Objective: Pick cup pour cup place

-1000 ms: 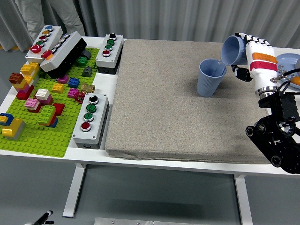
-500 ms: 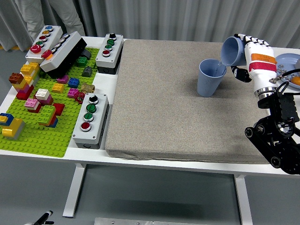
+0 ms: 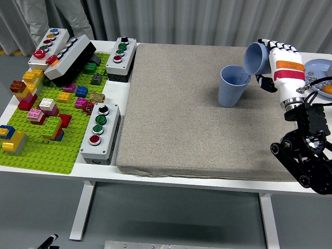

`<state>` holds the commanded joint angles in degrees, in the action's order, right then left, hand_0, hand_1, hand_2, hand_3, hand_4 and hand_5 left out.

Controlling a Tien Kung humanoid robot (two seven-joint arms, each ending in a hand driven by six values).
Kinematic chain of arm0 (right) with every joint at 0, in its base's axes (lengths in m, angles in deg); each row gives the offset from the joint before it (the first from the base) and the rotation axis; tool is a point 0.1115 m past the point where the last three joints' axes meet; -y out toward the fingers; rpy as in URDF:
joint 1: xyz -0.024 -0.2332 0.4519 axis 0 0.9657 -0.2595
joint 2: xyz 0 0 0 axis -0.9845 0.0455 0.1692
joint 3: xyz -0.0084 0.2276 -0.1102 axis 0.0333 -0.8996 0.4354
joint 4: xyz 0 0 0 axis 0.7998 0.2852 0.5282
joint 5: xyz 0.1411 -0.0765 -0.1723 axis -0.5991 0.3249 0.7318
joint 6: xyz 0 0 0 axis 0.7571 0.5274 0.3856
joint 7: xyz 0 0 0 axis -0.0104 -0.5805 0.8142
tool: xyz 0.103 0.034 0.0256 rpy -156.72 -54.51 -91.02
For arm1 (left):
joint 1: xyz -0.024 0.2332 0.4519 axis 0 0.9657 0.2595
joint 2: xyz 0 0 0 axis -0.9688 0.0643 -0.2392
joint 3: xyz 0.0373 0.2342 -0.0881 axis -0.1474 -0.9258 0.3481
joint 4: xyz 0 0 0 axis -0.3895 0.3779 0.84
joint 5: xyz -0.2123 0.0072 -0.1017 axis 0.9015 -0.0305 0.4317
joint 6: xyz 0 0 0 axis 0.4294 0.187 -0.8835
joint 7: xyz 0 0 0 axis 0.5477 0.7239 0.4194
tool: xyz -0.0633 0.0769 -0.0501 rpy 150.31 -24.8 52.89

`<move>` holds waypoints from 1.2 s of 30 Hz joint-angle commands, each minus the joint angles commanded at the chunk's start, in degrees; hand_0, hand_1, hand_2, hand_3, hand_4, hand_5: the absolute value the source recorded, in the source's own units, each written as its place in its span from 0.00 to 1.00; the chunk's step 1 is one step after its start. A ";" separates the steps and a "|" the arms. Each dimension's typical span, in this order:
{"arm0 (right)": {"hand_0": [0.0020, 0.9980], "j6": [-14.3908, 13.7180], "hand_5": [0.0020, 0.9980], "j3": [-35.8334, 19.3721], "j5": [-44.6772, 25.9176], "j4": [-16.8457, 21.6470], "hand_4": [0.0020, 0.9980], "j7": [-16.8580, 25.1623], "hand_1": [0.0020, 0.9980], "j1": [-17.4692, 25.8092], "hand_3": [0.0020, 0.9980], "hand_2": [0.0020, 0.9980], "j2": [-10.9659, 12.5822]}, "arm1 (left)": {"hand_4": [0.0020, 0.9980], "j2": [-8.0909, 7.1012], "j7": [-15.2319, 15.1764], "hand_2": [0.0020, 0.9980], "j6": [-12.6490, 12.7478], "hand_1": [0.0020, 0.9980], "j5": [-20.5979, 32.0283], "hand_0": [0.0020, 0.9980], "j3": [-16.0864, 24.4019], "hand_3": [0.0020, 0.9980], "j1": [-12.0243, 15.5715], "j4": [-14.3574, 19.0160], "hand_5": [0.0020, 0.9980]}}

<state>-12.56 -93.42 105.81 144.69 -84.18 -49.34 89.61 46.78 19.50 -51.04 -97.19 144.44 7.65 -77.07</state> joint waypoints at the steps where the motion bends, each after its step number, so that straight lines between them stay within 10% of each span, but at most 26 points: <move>1: 0.82 0.00 0.00 0.07 0.10 0.03 0.61 -0.04 0.67 -0.04 0.58 0.59 0.06 | 0.64 0.00 0.00 0.88 0.00 0.80 0.00 0.84 0.00 0.79 -0.01 0.00 0.98; 36: 0.84 2.26 0.00 2.04 4.91 0.79 0.61 -4.08 0.69 -1.10 0.56 0.60 1.00 | 0.64 -0.10 -0.07 0.88 0.03 0.80 -0.29 0.84 0.40 0.79 -0.35 0.00 0.98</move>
<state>-10.31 -91.39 110.72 145.48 -88.26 -50.44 90.60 46.68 19.43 -51.01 -97.48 144.84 7.30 -77.07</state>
